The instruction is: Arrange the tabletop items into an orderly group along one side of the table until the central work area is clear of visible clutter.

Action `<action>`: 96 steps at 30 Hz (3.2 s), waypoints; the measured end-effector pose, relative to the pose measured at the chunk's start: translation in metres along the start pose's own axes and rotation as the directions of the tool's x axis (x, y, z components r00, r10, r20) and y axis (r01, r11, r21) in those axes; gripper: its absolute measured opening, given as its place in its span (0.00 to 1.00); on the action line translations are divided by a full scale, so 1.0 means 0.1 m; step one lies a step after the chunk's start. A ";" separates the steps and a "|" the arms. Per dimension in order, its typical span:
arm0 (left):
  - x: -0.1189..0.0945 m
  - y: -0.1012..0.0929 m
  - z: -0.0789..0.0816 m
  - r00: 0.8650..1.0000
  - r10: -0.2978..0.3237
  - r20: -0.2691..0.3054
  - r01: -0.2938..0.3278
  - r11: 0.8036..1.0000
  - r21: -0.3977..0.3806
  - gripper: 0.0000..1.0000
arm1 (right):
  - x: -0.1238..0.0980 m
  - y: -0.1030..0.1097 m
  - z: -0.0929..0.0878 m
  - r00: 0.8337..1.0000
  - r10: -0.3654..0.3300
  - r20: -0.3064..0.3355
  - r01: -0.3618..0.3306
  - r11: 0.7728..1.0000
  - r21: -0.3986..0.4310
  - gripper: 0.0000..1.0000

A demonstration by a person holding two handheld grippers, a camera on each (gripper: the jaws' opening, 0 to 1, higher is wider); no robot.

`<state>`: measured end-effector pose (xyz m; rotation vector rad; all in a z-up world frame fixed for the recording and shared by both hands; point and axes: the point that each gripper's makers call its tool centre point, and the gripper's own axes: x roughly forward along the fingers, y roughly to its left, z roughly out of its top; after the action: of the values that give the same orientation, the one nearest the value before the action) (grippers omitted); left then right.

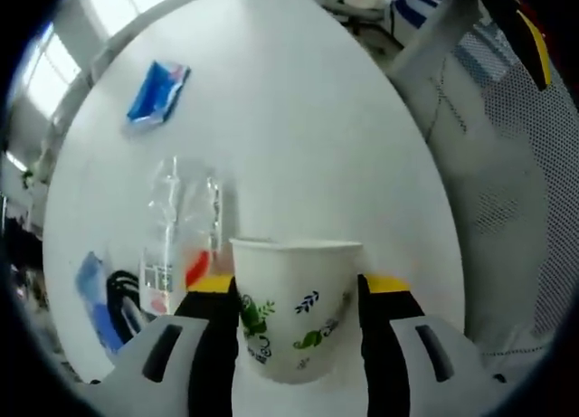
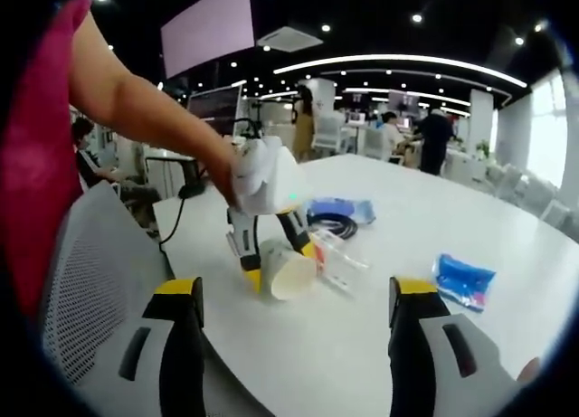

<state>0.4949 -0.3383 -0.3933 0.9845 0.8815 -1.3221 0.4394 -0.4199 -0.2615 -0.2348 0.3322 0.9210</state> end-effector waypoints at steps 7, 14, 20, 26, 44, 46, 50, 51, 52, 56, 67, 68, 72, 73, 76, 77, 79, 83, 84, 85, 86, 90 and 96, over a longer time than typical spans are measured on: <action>0.01 0.00 -0.02 1.000 0.001 -0.008 -0.001 1.000 -0.001 0.46 | 0.00 0.00 -0.01 1.000 0.001 -0.006 -0.001 1.000 -0.002 0.84; 0.01 0.00 -0.01 1.000 0.005 -0.001 -0.005 1.000 -0.010 0.46 | 0.00 0.00 -0.02 1.000 0.001 -0.010 -0.001 1.000 -0.004 0.83; -0.01 -0.01 -0.03 1.000 0.013 0.018 -0.012 1.000 -0.020 0.45 | 0.01 0.01 -0.03 1.000 0.004 -0.018 -0.004 1.000 -0.006 0.83; -0.04 -0.03 -0.03 0.998 0.028 0.059 -0.025 0.998 -0.049 0.44 | 0.01 0.02 -0.04 1.000 0.008 -0.026 -0.008 1.000 -0.010 0.83; -0.22 -0.07 -0.05 0.977 0.113 0.181 -0.085 0.984 -0.158 0.44 | 0.04 0.06 -0.11 0.998 0.026 -0.060 -0.027 0.999 -0.021 0.82; -0.24 -0.07 -0.06 0.974 0.121 0.190 -0.089 0.981 -0.170 0.44 | 0.05 0.06 -0.10 0.998 0.027 -0.058 -0.028 0.999 -0.022 0.82; -0.29 -0.07 -0.03 0.966 0.142 0.216 -0.100 0.976 -0.194 0.44 | 0.05 0.07 -0.11 0.998 0.030 -0.061 -0.031 0.999 -0.023 0.82; -0.30 -0.08 -0.03 0.964 0.146 0.222 -0.102 0.975 -0.199 0.44 | 0.05 0.07 -0.11 0.998 0.031 -0.063 -0.032 0.999 -0.023 0.82; -0.31 -0.08 -0.01 0.960 0.153 0.233 -0.106 0.973 -0.204 0.44 | 0.05 0.07 -0.12 0.997 0.032 -0.064 -0.034 0.999 -0.024 0.82; -0.37 -0.09 0.03 0.949 0.175 0.262 -0.117 0.968 -0.222 0.44 | 0.05 0.09 -0.13 0.997 0.038 -0.070 -0.040 0.999 -0.026 0.82; -0.56 -0.03 0.06 0.911 0.245 0.331 -0.145 0.944 -0.297 0.43 | 0.06 0.11 -0.16 0.995 0.049 -0.083 -0.052 0.998 -0.031 0.82; -0.58 -0.03 0.06 0.908 0.253 0.335 -0.151 0.941 -0.302 0.43 | 0.06 0.11 -0.16 0.995 0.050 -0.084 -0.052 0.998 -0.031 0.82; -0.67 0.02 0.05 0.888 0.288 0.359 -0.167 0.929 -0.331 0.43 | 0.05 0.12 -0.17 0.995 0.052 -0.089 -0.055 0.998 -0.032 0.82; -0.69 0.03 0.04 0.883 0.297 0.364 -0.172 0.925 -0.339 0.43 | 0.05 0.12 -0.17 0.994 0.053 -0.091 -0.056 0.998 -0.033 0.82; -0.79 0.08 0.03 0.861 0.330 0.386 -0.183 0.911 -0.370 0.43 | 0.06 0.12 -0.18 0.994 0.054 -0.097 -0.058 0.998 -0.035 0.82; -0.81 0.08 0.03 0.856 0.337 0.392 -0.184 0.907 -0.378 0.43 | 0.06 0.13 -0.18 0.994 0.055 -0.098 -0.058 0.998 -0.035 0.82; -0.87 0.11 0.02 0.843 0.357 0.403 -0.192 0.899 -0.394 0.43 | 0.06 0.13 -0.19 0.993 0.055 -0.102 -0.059 0.998 -0.036 0.82; -0.98 0.14 0.02 0.816 0.392 0.424 -0.206 0.883 -0.421 0.43 | 0.06 0.14 -0.21 0.992 0.058 -0.113 -0.063 0.997 -0.039 0.82; -1.01 0.15 0.01 0.809 0.402 0.430 -0.209 0.879 -0.429 0.43 | 0.06 0.14 -0.21 0.992 0.059 -0.116 -0.064 0.997 -0.040 0.82; -1.05 0.16 0.01 0.798 0.414 0.439 -0.209 0.872 -0.443 0.43 | 0.06 0.14 -0.22 0.991 0.060 -0.117 -0.064 0.997 -0.039 0.82; -1.07 0.18 0.01 0.787 0.427 0.446 -0.213 0.866 -0.453 0.43 | 0.06 0.15 -0.22 0.991 0.060 -0.120 -0.065 0.997 -0.039 0.82; -1.20 0.23 -0.02 0.744 0.470 0.475 -0.225 0.845 -0.485 0.43 | 0.06 0.15 -0.24 0.990 0.061 -0.127 -0.066 0.997 -0.039 0.82; -1.39 0.31 -0.06 0.672 0.535 0.513 -0.247 0.814 -0.526 0.43 | 0.06 0.15 -0.27 0.988 0.061 -0.141 -0.067 0.997 -0.039 0.81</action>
<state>0.5166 -0.2841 -0.2638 0.2940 0.3396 -0.9183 0.4264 -0.4156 -0.2893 -0.3316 0.4508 0.9783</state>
